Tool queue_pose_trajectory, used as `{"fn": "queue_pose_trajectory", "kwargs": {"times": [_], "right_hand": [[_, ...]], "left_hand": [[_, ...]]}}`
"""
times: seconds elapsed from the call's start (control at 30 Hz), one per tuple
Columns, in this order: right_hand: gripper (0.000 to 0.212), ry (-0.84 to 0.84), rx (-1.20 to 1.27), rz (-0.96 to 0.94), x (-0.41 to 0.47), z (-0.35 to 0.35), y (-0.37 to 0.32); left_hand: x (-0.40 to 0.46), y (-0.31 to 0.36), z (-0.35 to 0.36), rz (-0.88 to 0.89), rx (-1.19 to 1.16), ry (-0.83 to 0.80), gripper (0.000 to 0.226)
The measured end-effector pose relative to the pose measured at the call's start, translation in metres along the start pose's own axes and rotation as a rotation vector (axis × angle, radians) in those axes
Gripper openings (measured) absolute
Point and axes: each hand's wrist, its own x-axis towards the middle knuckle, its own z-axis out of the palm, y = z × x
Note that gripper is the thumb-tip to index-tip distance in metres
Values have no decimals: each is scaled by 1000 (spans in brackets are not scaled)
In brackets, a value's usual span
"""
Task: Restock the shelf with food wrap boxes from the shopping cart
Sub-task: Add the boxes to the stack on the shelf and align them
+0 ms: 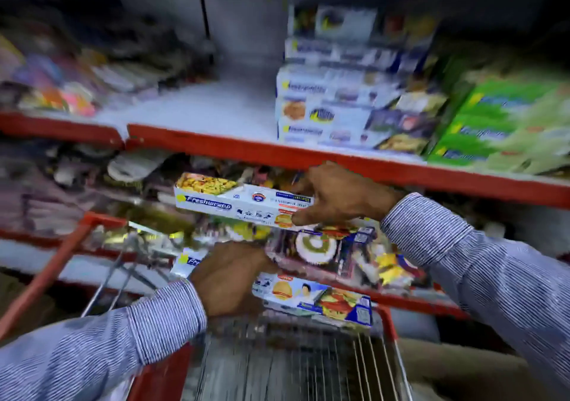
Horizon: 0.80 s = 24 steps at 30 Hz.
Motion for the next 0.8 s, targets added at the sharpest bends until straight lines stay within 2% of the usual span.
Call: {"fn": "queue_pose_trajectory", "kwargs": {"times": [0.17,0.3,0.43,0.5,0.6,0.8], "right_hand": [[49,194,-65,65,-18,-101,12],[55,282,-123,63,-24,-147,35],[37,261,-174,118,-13,-188,80],[33,217,-119,179,-1,-197,105],[54,154,-170,251,23,-205,139],[56,149,-226,285,58,-203,179]], "left_hand": [[37,-4,-91,-41,-18,145,64],[75,1,-141,-20,-74,153,66],[120,2,-179,18,-137,159,63],[140,2,-193,14,-173,159,62],[170,1,-203,-10,-198,188,62],[204,-9,-206,-25,-199,195,62]]}}
